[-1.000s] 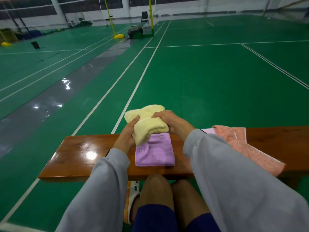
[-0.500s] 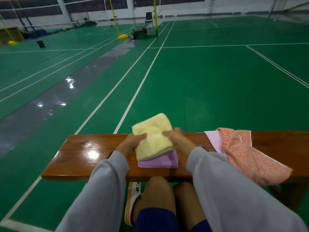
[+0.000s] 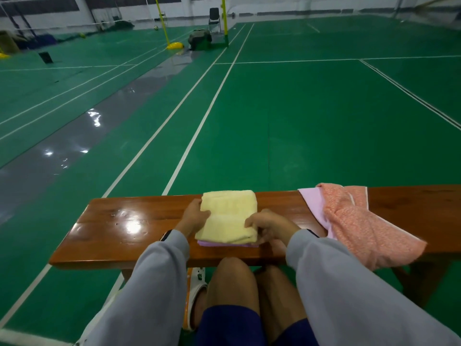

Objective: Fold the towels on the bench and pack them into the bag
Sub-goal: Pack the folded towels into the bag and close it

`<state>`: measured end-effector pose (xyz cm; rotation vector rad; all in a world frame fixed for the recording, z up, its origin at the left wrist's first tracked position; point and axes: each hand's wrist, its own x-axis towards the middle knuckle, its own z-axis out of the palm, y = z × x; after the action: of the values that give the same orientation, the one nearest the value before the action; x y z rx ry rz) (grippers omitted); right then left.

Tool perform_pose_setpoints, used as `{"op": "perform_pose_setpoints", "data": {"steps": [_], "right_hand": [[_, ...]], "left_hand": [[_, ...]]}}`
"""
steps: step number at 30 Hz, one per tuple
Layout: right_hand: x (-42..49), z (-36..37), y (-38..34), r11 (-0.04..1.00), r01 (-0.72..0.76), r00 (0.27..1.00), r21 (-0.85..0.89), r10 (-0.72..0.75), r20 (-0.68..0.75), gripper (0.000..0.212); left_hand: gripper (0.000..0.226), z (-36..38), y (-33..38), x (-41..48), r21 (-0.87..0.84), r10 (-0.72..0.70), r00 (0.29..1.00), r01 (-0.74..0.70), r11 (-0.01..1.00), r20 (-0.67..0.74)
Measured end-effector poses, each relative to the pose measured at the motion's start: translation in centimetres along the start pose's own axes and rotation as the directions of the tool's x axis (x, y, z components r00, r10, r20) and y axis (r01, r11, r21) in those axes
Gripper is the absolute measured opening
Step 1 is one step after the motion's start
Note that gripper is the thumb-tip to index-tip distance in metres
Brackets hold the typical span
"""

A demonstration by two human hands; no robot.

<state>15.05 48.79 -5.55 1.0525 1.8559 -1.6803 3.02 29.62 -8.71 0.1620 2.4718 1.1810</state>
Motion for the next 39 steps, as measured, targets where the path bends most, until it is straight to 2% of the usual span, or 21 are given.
{"op": "perform_pose_setpoints", "data": {"steps": [4, 7, 8, 10, 12, 14, 15, 17, 19, 21, 23, 27, 32, 34, 36, 39], "right_hand": [[0.0, -0.3, 1.2, 0.997, -0.010, 1.000, -0.079, 0.009, -0.006, 0.037], [0.8, -0.2, 0.2, 0.948, 0.029, 0.997, -0.317, -0.049, -0.055, 0.050], [1.5, -0.1, -0.2, 0.903, 0.086, 0.981, -0.421, -0.150, -0.121, 0.056], [2.7, 0.7, -1.0, 0.766, 0.206, 0.861, -0.608, -0.437, -0.259, 0.069], [3.5, 2.3, -1.6, 0.576, 0.273, 0.736, -0.770, -0.641, -0.219, 0.069], [4.5, 4.0, -1.6, 0.384, 0.270, 0.738, -0.883, -0.672, -0.067, 0.064], [5.5, 4.6, -1.2, 0.334, 0.263, 0.759, -0.905, -0.651, -0.020, 0.063], [7.1, 5.2, -0.2, 0.286, 0.244, 0.768, -0.927, -0.641, 0.004, 0.063], [8.3, 5.3, 0.8, 0.278, 0.244, 0.735, -0.929, -0.678, -0.009, 0.064], [9.2, 5.2, 1.4, 0.291, 0.265, 0.672, -0.919, -0.740, -0.041, 0.065], [9.8, 4.7, 1.3, 0.298, 0.285, 0.640, -0.911, -0.766, -0.051, 0.068], [10.3, 4.3, 1.2, 0.292, 0.291, 0.657, -0.911, -0.753, -0.032, 0.065], [8.6, 3.9, 0.9, 0.283, 0.270, 0.696, -0.920, -0.718, -0.017, 0.063], [7.6, 2.8, 0.8, 0.275, 0.282, 0.710, -0.919, -0.704, 0.007, 0.062], [6.4, 0.9, 1.1, 0.282, 0.273, 0.710, -0.920, -0.704, -0.006, 0.061], [4.6, -3.3, 1.6, 0.320, 0.230, 0.722, -0.919, -0.689, -0.059, 0.061]], "left_hand": [[0.047, 0.5, 0.0, -0.5, 0.068, 0.021, 0.999, -0.018, 0.997, -0.046], [0.050, 0.6, 0.3, -0.8, 0.358, 0.159, 0.983, -0.115, 0.927, -0.096], [0.052, 0.6, 0.3, -0.7, 0.493, 0.249, 0.962, -0.163, 0.854, -0.115], [0.050, 0.9, 0.5, -0.5, 0.643, 0.456, 0.887, -0.308, 0.701, -0.073], [0.047, 1.9, 0.5, -0.3, 0.665, 0.542, 0.836, -0.454, 0.593, 0.087], [0.053, 3.5, -0.5, -0.3, 0.698, 0.483, 0.843, -0.493, 0.520, 0.236], [0.056, 4.2, -1.2, -0.2, 0.714, 0.439, 0.862, -0.473, 0.516, 0.254], [0.059, 5.3, -2.3, 0.1, 0.727, 0.399, 0.897, -0.401, 0.557, 0.190], [0.061, 5.8, -2.7, 0.5, 0.719, 0.395, 0.909, -0.363, 0.593, 0.133], [0.065, 6.0, -2.9, 1.1, 0.717, 0.422, 0.900, -0.363, 0.596, 0.105], [0.069, 6.2, -2.8, 1.8, 0.716, 0.442, 0.893, -0.365, 0.595, 0.087], [0.064, 6.7, -2.8, 1.8, 0.730, 0.444, 0.893, -0.351, 0.586, 0.074], [0.061, 6.3, -1.2, 1.4, 0.776, 0.353, 0.926, -0.316, 0.546, 0.129], [0.060, 6.6, 0.8, 0.5, 0.802, 0.315, 0.946, -0.246, 0.545, 0.076], [0.052, 7.7, 3.7, -0.8, 0.788, 0.319, 0.948, -0.191, 0.585, -0.007], [0.042, 10.6, 7.5, -2.5, 0.752, 0.367, 0.930, -0.260, 0.606, 0.025]]}}
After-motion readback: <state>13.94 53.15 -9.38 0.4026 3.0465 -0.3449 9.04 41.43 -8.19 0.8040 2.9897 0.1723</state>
